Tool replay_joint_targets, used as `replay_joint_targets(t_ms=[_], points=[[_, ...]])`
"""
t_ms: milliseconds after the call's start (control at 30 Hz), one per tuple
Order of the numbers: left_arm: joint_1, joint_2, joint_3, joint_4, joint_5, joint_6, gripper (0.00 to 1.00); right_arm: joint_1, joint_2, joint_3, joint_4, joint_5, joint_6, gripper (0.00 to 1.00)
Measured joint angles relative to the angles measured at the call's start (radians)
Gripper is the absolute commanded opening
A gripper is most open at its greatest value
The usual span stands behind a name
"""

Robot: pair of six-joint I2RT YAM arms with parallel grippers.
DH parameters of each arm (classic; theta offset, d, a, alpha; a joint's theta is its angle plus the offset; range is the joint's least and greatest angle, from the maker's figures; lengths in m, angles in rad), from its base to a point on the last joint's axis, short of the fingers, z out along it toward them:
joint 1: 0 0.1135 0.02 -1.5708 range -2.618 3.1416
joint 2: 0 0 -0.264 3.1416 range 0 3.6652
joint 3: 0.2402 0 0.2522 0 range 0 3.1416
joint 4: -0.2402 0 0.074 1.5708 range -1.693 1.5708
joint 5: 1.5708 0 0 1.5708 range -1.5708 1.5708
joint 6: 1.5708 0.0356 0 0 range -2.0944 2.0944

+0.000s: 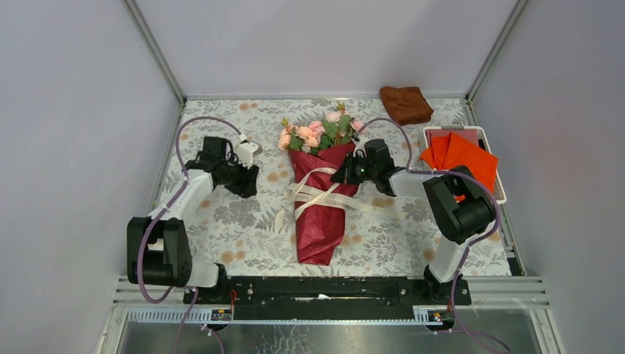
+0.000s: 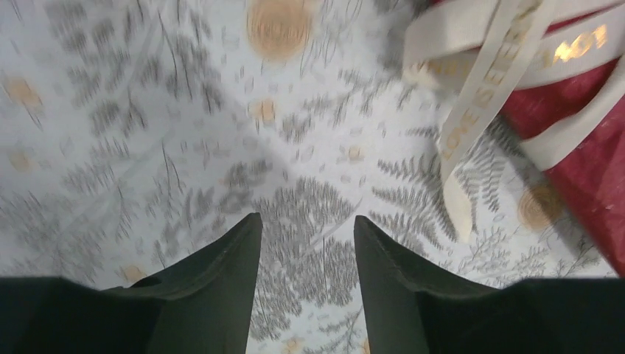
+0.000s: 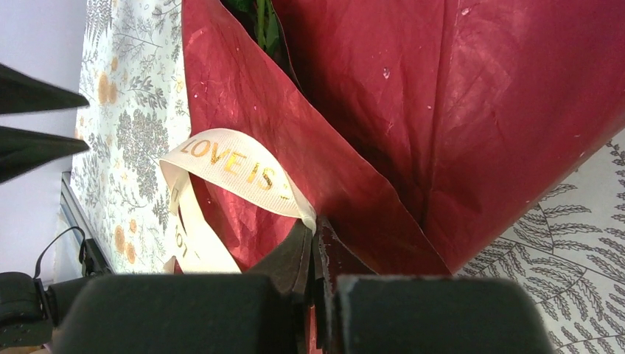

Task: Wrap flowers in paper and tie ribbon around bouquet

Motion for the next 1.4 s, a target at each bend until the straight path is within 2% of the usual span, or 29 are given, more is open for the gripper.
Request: replay_joint_targets(t_ms=[267, 467, 633, 667, 733, 833, 867, 967, 1133, 1333, 1400], points=[[-0.172, 0.224, 0.29, 0.001, 0.049, 0.157, 0.6, 0.001, -0.023, 0.0, -0.027, 0.0, -0.007, 0.0], [-0.293, 0.343, 0.311, -0.03, 0.068, 0.361, 0.59, 0.001, -0.047, -0.001, -0.037, 0.0, -0.016, 0.0], [-0.32, 0.401, 0.32, -0.041, 0.046, 0.44, 0.53, 0.001, -0.047, -0.001, -0.049, 0.0, -0.022, 0.0], [-0.325, 0.417, 0.327, -0.042, 0.039, 0.449, 0.49, 0.001, -0.047, -0.001, -0.049, 0.0, -0.022, 0.0], [-0.326, 0.442, 0.338, -0.042, 0.028, 0.457, 0.36, 0.001, -0.047, -0.001, -0.049, 0.0, -0.021, 0.0], [-0.328, 0.466, 0.344, -0.039, 0.018, 0.449, 0.06, 0.001, -0.047, -0.001, -0.049, -0.005, -0.022, 0.0], [-0.33, 0.468, 0.346, -0.039, 0.017, 0.437, 0.0, 0.001, -0.047, -0.001, -0.049, -0.005, -0.023, 0.0], [-0.329, 0.467, 0.354, -0.038, 0.024, 0.41, 0.0, 0.001, -0.048, -0.001, -0.051, -0.005, -0.025, 0.0], [-0.273, 0.391, 0.347, -0.02, 0.08, 0.261, 0.0, 0.001, -0.056, 0.0, -0.076, -0.003, -0.045, 0.0], [0.021, 0.177, 0.267, 0.091, 0.24, -0.001, 0.0, 0.001, -0.054, 0.02, -0.12, 0.001, -0.075, 0.0], [0.073, 0.126, 0.216, 0.101, 0.274, -0.039, 0.0, 0.002, -0.047, 0.038, -0.131, 0.0, -0.084, 0.0]])
